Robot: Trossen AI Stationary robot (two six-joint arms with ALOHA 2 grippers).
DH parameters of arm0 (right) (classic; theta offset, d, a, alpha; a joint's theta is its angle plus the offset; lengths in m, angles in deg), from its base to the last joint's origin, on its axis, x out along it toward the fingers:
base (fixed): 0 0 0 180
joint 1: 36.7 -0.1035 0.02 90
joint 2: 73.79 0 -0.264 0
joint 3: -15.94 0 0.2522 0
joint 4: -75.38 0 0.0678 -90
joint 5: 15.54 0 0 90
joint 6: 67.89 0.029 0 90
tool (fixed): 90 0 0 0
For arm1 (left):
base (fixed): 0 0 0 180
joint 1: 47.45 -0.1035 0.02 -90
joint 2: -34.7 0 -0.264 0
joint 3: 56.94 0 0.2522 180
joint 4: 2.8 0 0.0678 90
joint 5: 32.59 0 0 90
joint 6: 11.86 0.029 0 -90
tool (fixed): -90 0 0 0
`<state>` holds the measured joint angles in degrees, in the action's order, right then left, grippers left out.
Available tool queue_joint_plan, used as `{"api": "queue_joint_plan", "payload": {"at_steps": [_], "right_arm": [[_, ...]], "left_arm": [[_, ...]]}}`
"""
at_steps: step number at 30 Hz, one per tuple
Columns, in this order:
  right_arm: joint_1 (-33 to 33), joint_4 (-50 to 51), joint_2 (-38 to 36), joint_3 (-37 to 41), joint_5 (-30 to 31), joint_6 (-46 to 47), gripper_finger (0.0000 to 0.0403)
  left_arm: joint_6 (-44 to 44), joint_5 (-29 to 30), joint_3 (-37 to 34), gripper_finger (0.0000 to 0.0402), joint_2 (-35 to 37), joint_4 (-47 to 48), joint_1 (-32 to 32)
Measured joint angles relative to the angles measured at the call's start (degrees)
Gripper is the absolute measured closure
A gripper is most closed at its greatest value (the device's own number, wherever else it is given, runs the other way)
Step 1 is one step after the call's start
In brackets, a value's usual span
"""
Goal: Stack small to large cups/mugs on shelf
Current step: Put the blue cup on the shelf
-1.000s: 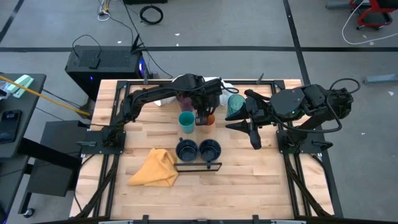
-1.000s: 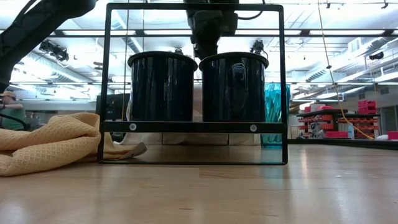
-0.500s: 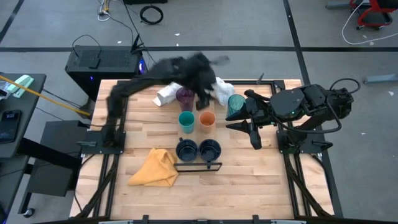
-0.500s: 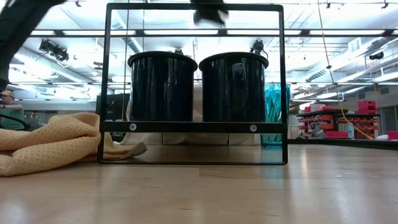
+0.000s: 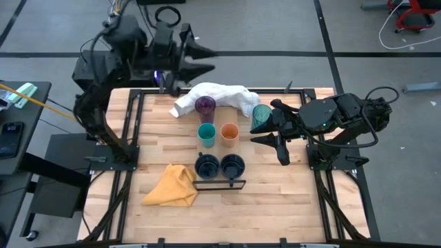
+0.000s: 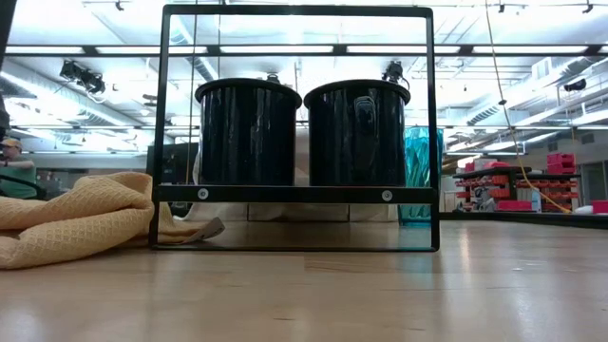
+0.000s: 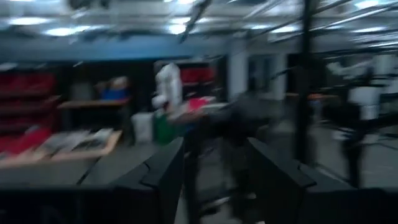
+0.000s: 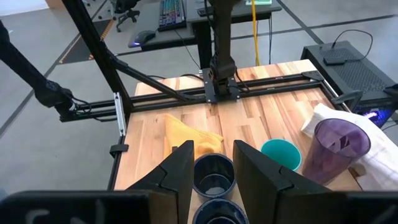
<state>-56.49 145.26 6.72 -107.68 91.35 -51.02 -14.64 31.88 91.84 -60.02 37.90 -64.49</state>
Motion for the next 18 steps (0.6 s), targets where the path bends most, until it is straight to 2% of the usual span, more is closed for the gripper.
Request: {"api": "queue_joint_plan", "payload": {"at_steps": [4,8,12,15,18], "right_arm": [[0.0,0.0,-0.1,0.0,0.0,-0.1,0.0284],[0.0,0.0,-0.6,0.0,0.2,-0.4,0.0284],[0.0,0.0,-1.2,0.0,0.3,-0.1,0.0284],[-0.5,0.0,-1.7,0.0,0.5,0.0,0.0284],[-1.3,0.2,-2.4,0.0,0.9,0.1,0.0284]], "left_arm": [[1.8,-1.2,-0.4,0.0231,-0.1,-8.1,6.5],[-1.5,0.2,-5.9,0.0241,0.1,-27.2,10.5],[-3.8,6.1,-15.2,0.0253,0.9,-29.4,9.8],[-5.6,6.4,-24.1,0.0261,1.3,-31.1,8.6],[-7.7,6.3,-33.6,0.0266,4.1,-36.7,6.6]]}}
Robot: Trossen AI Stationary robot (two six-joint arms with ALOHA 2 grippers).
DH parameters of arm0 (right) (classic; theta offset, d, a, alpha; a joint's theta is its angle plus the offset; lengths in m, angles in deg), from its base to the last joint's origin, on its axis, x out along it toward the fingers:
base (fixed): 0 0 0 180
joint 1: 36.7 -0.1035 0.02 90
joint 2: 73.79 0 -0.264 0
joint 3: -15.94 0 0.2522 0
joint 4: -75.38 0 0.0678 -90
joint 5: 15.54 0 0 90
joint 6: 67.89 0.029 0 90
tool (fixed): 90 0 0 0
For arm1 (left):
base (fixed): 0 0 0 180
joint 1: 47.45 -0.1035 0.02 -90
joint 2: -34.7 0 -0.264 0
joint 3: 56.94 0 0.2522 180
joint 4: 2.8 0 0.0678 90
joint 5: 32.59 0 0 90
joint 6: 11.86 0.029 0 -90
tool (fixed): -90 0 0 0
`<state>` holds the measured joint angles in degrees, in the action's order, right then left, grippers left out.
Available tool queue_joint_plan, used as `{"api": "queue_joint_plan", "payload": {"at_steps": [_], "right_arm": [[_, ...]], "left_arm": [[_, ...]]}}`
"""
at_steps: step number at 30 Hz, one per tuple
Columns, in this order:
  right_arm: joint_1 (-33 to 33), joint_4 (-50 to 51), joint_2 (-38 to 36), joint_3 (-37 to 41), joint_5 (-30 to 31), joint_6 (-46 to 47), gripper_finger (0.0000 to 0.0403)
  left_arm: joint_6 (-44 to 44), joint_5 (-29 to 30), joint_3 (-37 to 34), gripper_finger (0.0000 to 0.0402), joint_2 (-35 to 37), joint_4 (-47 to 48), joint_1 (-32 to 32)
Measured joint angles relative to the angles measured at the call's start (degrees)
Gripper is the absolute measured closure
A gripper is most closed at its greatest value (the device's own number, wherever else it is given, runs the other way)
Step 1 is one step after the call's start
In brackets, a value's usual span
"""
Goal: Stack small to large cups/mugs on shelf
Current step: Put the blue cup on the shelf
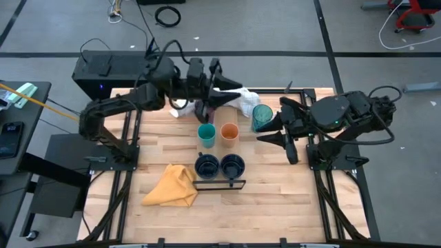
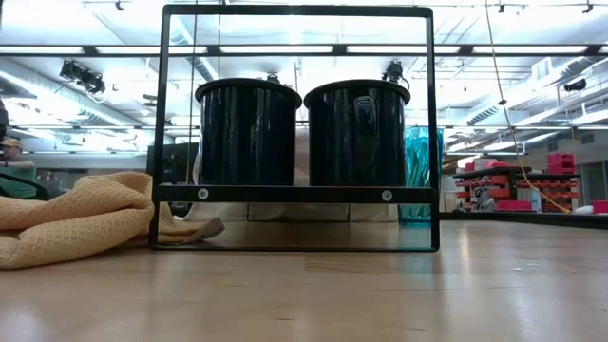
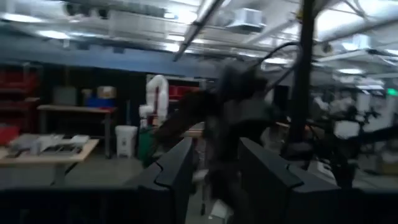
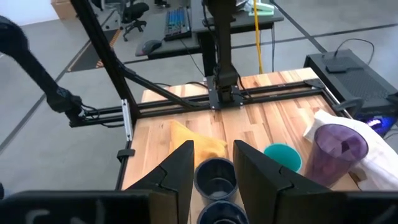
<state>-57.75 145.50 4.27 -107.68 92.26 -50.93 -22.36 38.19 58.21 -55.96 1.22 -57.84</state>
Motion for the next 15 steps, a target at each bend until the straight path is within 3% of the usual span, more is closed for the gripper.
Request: {"api": "queue_joint_plan", "payload": {"at_steps": [10,15], "right_arm": [[-3.2,3.1,-3.1,0.0,5.6,3.0,0.0284],[-2.8,3.2,-3.4,0.0,6.4,3.0,0.0284]], "left_arm": [[-6.7,6.3,-36.5,0.0264,17.9,-18.5,-5.2],[-8.3,8.2,-51.0,0.0265,26.1,-20.2,-5.0]]}}
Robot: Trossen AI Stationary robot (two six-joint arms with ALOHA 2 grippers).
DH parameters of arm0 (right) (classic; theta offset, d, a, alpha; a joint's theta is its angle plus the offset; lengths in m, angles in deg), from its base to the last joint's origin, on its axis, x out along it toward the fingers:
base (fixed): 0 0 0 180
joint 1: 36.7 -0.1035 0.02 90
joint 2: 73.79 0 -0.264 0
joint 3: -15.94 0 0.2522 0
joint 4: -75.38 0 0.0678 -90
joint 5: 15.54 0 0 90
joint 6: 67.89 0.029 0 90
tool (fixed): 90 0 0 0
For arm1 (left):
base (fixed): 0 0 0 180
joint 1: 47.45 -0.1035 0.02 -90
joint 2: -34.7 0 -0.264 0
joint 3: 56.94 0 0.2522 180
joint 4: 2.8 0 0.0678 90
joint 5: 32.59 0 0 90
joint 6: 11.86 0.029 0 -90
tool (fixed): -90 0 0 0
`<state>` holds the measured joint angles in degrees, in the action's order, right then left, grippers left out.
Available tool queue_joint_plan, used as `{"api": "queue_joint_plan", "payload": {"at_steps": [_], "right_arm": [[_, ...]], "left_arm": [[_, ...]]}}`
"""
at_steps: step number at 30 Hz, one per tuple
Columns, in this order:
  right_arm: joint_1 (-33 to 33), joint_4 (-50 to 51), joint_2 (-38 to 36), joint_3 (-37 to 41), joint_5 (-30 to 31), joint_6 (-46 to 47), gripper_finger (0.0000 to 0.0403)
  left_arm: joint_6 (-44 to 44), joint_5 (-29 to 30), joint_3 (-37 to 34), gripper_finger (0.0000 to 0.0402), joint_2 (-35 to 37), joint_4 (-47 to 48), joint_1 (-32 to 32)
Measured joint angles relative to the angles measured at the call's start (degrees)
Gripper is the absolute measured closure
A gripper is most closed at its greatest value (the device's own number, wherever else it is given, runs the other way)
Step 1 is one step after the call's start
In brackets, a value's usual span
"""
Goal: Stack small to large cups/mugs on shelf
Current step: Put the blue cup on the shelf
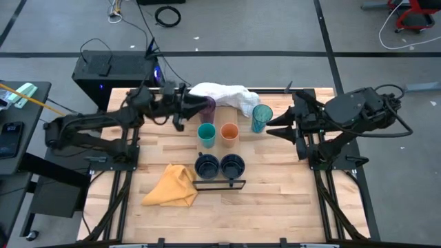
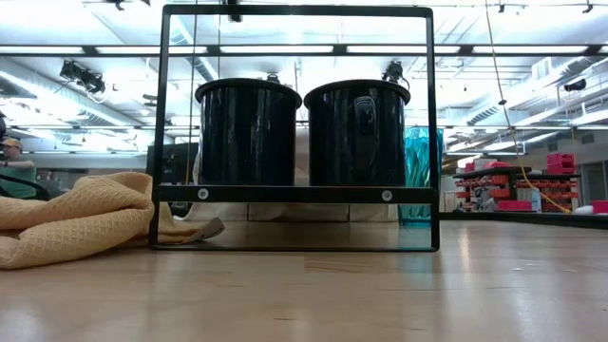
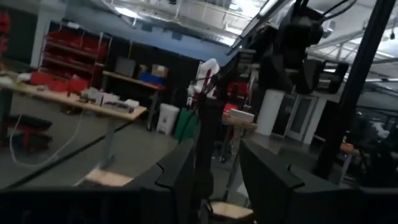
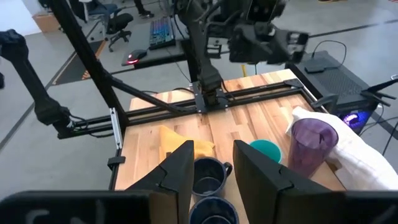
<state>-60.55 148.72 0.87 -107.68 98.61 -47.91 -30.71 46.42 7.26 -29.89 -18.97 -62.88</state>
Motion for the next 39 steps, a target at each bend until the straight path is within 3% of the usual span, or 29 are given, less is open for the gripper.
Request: {"api": "queue_joint_plan", "payload": {"at_steps": [10,21,27,39], "right_arm": [[0.6,0.0,-0.1,0.0,0.7,1.0,0.0284],[2.1,0.0,-0.1,0.0,1.8,1.5,0.0284],[4.3,-3.8,0.1,2.0,-0.8,1.4,0.0284],[9.5,-18.8,-4.4,17.4,-4.7,1.1,0.0285]], "left_arm": [[-0.4,0.7,-17.0,0.0284,16.1,6.4,0.2],[-0.6,3.5,-18.1,0.0288,34.4,28.2,0.3],[-1.6,5.6,-18.1,0.0289,38.7,27.8,0.3],[0.6,7.5,-18.1,0.0286,39.1,30.7,2.5]]}}
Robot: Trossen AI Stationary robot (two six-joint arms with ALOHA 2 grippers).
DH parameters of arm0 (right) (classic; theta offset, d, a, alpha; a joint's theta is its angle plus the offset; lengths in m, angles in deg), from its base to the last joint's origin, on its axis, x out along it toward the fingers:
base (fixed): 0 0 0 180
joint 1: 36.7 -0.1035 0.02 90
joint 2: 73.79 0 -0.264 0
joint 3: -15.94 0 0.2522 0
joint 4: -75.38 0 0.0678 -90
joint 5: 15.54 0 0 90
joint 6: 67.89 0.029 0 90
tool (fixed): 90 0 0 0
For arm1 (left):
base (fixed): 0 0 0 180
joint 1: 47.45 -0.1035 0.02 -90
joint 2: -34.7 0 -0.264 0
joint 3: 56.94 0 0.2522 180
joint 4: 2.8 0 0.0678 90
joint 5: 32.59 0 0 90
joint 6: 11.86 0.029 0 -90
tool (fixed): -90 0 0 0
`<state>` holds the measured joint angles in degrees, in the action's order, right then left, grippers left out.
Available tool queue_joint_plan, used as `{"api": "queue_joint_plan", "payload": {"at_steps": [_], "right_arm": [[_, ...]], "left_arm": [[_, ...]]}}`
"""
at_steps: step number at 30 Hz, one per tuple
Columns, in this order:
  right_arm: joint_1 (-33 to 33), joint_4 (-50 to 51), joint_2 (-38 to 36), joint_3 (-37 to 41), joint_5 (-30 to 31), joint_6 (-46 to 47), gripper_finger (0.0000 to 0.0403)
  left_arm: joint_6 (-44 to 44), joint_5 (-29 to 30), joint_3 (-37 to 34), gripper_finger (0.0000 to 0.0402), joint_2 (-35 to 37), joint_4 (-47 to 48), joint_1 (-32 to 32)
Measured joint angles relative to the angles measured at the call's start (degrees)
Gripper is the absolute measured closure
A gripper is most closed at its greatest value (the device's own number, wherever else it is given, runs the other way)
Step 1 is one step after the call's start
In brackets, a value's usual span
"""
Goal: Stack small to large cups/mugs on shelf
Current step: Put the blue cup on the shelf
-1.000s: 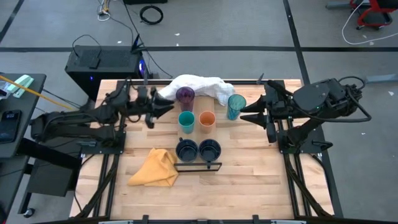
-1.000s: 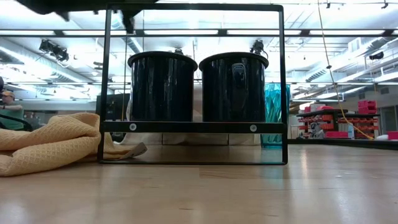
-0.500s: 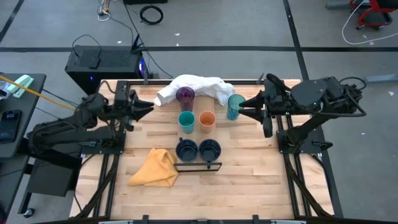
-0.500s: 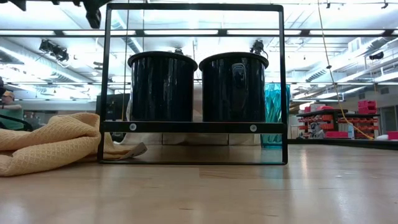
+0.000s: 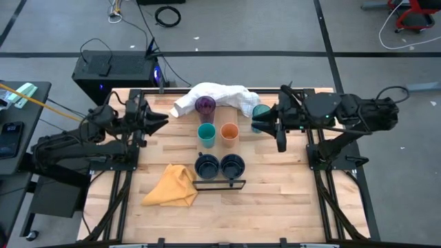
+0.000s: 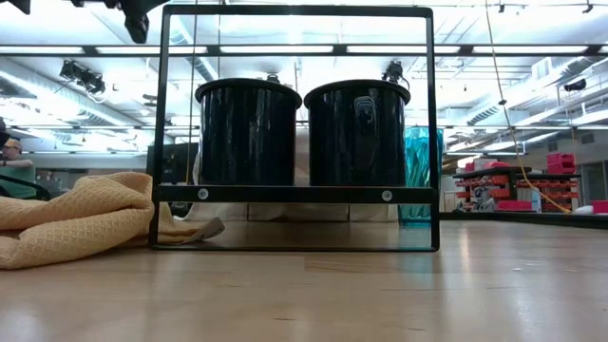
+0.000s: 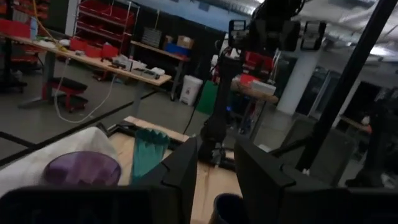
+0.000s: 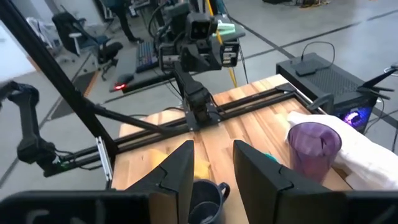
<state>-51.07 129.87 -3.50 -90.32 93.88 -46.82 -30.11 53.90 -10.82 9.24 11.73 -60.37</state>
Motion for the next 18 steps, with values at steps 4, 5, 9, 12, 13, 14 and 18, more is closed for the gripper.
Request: {"api": "queue_joint_plan", "payload": {"at_steps": [4,5,9,12,13,14,18], "right_arm": [[0.1,-1.2,-1.8,1.0,0.0,0.8,0.0285],[0.1,-1.4,-2.1,1.0,0.0,0.8,0.0285],[0.0,-1.8,-2.6,1.0,0.0,0.9,0.0285],[0.0,-2.0,-2.8,1.0,0.0,1.3,0.0285],[0.0,-1.9,-2.7,1.0,0.0,1.3,0.0285],[0.0,-1.9,-2.7,1.0,0.0,1.5,0.0285],[0.0,-1.8,-2.7,1.0,0.0,1.9,0.0285]], "left_arm": [[0.7,2.9,-2.4,0.029,0.2,-1.9,2.5],[0.5,3.6,-3.8,0.0292,0.5,-2.3,3.0],[-1.5,5.8,-10.0,0.0297,1.6,-9.7,5.0],[-1.0,6.9,-11.3,0.0301,2.1,-10.9,5.9],[-0.7,7.0,-11.3,0.0303,2.1,-10.1,6.0],[-0.5,7.1,-11.3,0.0304,2.1,-9.2,6.1],[-0.4,7.4,-11.4,0.0308,3.4,-3.3,6.1]]}}
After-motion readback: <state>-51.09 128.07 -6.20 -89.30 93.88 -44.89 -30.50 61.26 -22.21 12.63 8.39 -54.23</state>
